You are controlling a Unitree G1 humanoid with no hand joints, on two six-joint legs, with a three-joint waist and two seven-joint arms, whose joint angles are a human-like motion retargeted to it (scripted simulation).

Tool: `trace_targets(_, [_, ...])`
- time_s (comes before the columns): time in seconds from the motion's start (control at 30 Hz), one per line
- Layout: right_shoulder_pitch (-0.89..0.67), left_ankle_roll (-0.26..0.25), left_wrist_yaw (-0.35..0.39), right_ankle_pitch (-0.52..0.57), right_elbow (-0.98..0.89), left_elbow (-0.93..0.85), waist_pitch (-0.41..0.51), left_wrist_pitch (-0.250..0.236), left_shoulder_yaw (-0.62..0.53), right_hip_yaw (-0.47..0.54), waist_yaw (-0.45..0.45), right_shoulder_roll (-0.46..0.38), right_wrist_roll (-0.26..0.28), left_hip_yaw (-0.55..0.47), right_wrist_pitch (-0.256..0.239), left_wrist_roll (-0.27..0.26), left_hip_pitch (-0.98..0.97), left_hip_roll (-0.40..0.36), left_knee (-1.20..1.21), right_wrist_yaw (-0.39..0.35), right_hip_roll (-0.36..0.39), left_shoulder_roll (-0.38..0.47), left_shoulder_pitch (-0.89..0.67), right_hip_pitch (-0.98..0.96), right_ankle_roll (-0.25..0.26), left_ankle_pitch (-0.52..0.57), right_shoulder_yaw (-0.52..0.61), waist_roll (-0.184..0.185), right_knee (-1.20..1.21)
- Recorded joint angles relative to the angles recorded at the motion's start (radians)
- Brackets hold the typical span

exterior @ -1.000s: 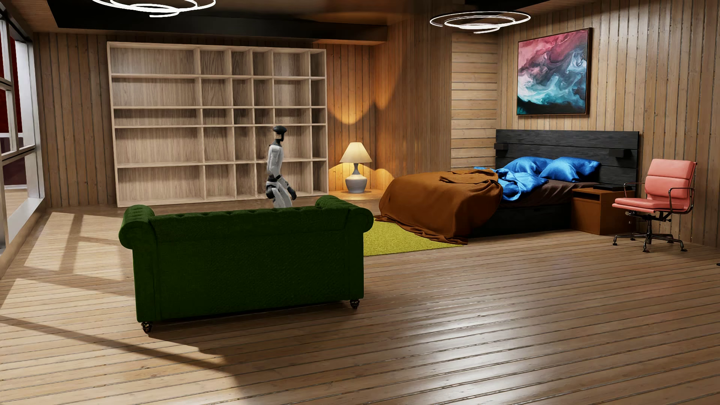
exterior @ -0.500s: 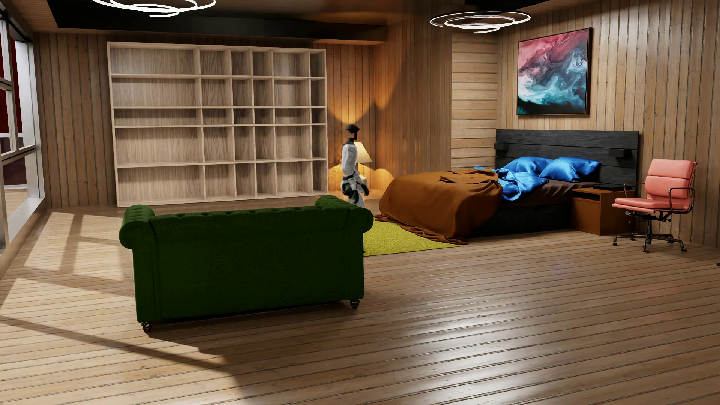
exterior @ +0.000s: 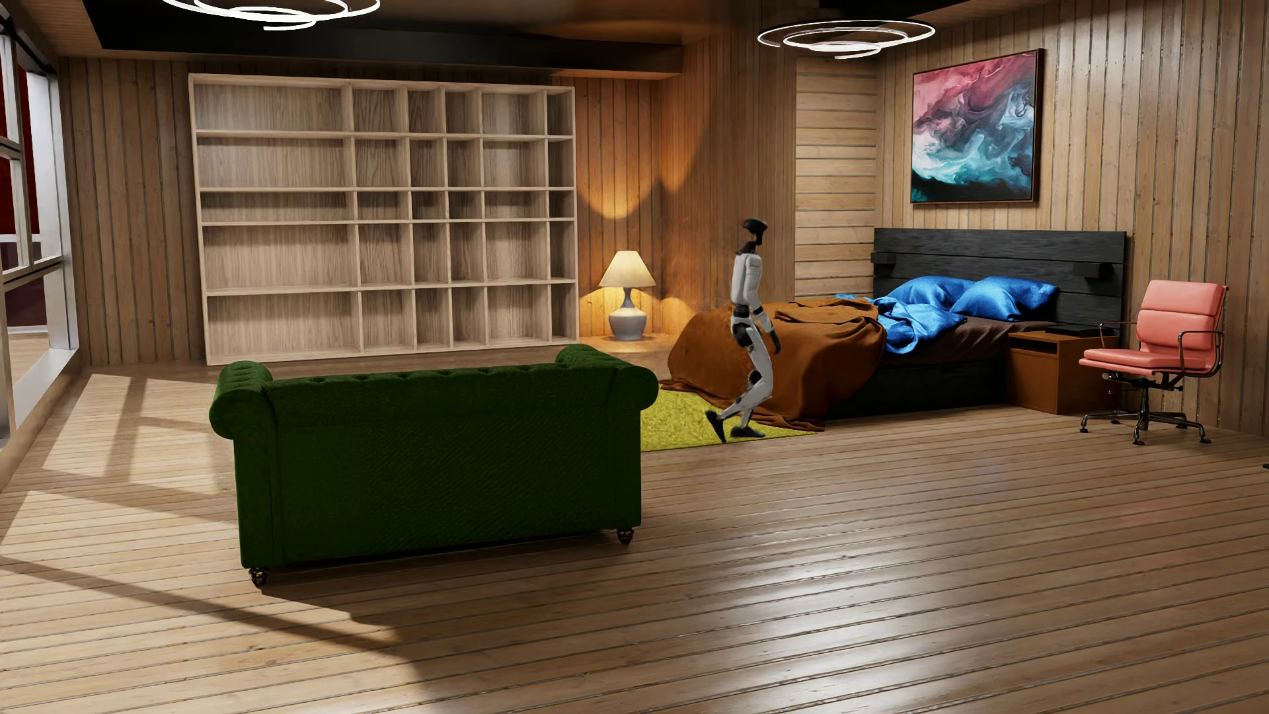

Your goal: Move towards the officechair

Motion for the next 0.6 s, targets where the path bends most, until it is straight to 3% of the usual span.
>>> trace_targets(0.03, [0.035,0.006,0.061,-0.081,0.076,-0.062,-0.004,-0.024,0.010,-0.015,-0.013,0.017,-0.006,-0.013,0.010,0.006,0.105,-0.023,-0.065,0.036,-0.010,-0.025,-0.056,-0.124,-0.021,-0.029,0.017,-0.005,-0.055])
trace_targets(0.1, [0.127,0.010,0.103,-0.168,0.135,-0.215,-0.013,-0.094,-0.017,-0.085,-0.044,0.040,0.021,-0.062,-0.021,0.009,0.293,-0.046,-0.168,0.110,-0.045,-0.045,-0.181,-0.308,-0.067,-0.065,-0.006,-0.003,-0.327])
trace_targets(0.17, [0.216,0.005,0.130,-0.168,0.120,-0.381,-0.024,-0.165,-0.052,-0.116,-0.079,0.068,0.062,-0.133,-0.075,-0.012,0.456,-0.028,-0.242,0.101,-0.034,-0.033,-0.303,-0.378,-0.044,-0.058,-0.043,0.008,-0.786])
trace_targets(0.23, [0.267,-0.015,0.176,-0.139,0.155,-0.495,-0.035,-0.181,-0.053,-0.112,-0.111,0.099,0.035,-0.186,-0.066,-0.063,0.583,0.027,-0.221,0.058,0.007,-0.015,-0.348,-0.363,0.007,0.044,-0.037,0.037,-1.047])
trace_targets(0.27, [0.272,-0.047,0.190,-0.050,0.190,-0.532,-0.039,-0.168,-0.048,-0.150,-0.124,0.117,0.002,-0.200,-0.045,-0.091,0.610,0.061,-0.138,0.075,0.024,0.006,-0.333,-0.372,-0.028,0.148,-0.025,0.059,-0.950])
trace_targets(0.3, [0.260,-0.126,0.196,0.029,0.224,-0.559,-0.037,-0.145,-0.043,-0.187,-0.133,0.135,-0.020,-0.214,-0.036,-0.111,0.593,0.093,0.020,0.109,0.048,0.036,-0.303,-0.386,-0.077,0.296,-0.020,0.087,-0.798])
trace_targets(0.33, [0.231,-0.212,0.197,-0.011,0.244,-0.564,-0.029,-0.112,-0.038,-0.216,-0.139,0.148,-0.027,-0.222,-0.040,-0.119,0.519,0.117,0.246,0.134,0.079,0.063,-0.268,-0.378,-0.116,0.453,-0.031,0.117,-0.662])
trace_targets(0.37, [0.188,-0.267,0.193,-0.102,0.241,-0.529,-0.019,-0.065,-0.039,-0.247,-0.143,0.158,-0.029,-0.228,-0.041,-0.119,0.392,0.138,0.472,0.130,0.112,0.076,-0.236,-0.342,-0.145,0.508,-0.056,0.145,-0.586])
trace_targets(0.43, [0.095,-0.192,0.128,-0.231,0.157,-0.333,-0.005,0.052,-0.073,-0.299,-0.144,0.174,-0.034,-0.237,-0.021,-0.115,0.077,0.183,0.739,-0.003,0.176,0.072,-0.201,-0.177,-0.158,0.354,-0.133,0.186,-0.611])
trace_targets(0.47, [0.051,-0.141,0.053,-0.264,0.099,-0.203,-0.004,0.091,-0.111,-0.308,-0.140,0.185,-0.017,-0.225,-0.024,-0.099,-0.061,0.213,0.744,-0.095,0.210,0.075,-0.185,-0.067,-0.156,0.289,-0.174,0.198,-0.679])
trace_targets(0.53, [-0.046,-0.081,-0.133,-0.290,0.014,0.023,-0.008,0.085,-0.218,-0.283,-0.119,0.189,0.056,-0.164,-0.093,-0.016,-0.262,0.267,0.547,-0.182,0.271,0.102,-0.125,0.148,-0.150,0.178,-0.217,0.206,-0.824])
trace_targets(0.6, [-0.167,-0.061,-0.282,-0.284,-0.076,0.117,-0.020,0.022,-0.265,-0.211,-0.085,0.151,0.080,-0.088,-0.174,0.044,-0.357,0.306,0.148,-0.148,0.307,0.137,-0.031,0.335,-0.140,0.126,-0.164,0.206,-0.929])
